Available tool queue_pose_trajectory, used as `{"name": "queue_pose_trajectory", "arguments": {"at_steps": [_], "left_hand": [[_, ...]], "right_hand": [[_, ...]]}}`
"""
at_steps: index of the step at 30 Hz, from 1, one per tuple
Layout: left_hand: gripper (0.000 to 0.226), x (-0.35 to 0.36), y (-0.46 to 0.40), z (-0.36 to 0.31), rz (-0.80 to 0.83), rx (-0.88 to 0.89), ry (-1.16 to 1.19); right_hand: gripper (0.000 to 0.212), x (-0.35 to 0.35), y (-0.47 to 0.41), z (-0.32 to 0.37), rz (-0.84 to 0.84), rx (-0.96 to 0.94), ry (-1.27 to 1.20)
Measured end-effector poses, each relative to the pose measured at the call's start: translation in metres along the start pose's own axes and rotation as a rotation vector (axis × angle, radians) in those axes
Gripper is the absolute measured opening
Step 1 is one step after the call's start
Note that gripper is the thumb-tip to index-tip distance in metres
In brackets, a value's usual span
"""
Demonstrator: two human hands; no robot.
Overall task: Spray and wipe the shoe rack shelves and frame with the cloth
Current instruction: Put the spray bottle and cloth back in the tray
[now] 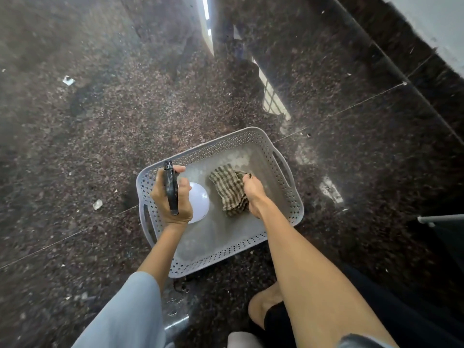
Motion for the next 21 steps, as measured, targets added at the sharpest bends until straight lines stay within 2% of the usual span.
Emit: {"name": "queue_pose_trajectory", "arguments": {"at_steps": [3,7,12,16,21], "left_hand": [[0.014,0.002,0.003,0.005,-0.012,-0.005,-0.020],[0.016,0.000,0.002,0.009,-0.017,0.001,-0.052],[0.015,0.000,0.006,0.016,-0.014,-0.033,-0.042],[0.018,0.000,0.006,0.013,0.015,-0.033,-0.066],[0.020,-0.007,0.007,0.003,0.142,-0.021,-0.169]], "right_hand": [[0.046,0.002,0.011,-0.003,-0.159,-0.197,0.074],[0.036,-0.002,0.024,-0.012,-0.193,-0.461,0.363],[0.048,-0.013,0.024,-0.025,-0.204,-0.519,0.774],[0.057,-0.022,0.031,-0.034,-0.082,-0.597,1.134],[0.056,-0.025,0.042,-0.037,0.102,-0.602,1.392]]}}
Point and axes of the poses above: each hand's wrist, its own y-axis away from the middle knuckle, its own x-axis out of the palm, z = x × y, the point moved 2 cm from there along -y, towards the middle knuckle, and after that the axes turned 11 degrees about -y, right-handed, at the moved point
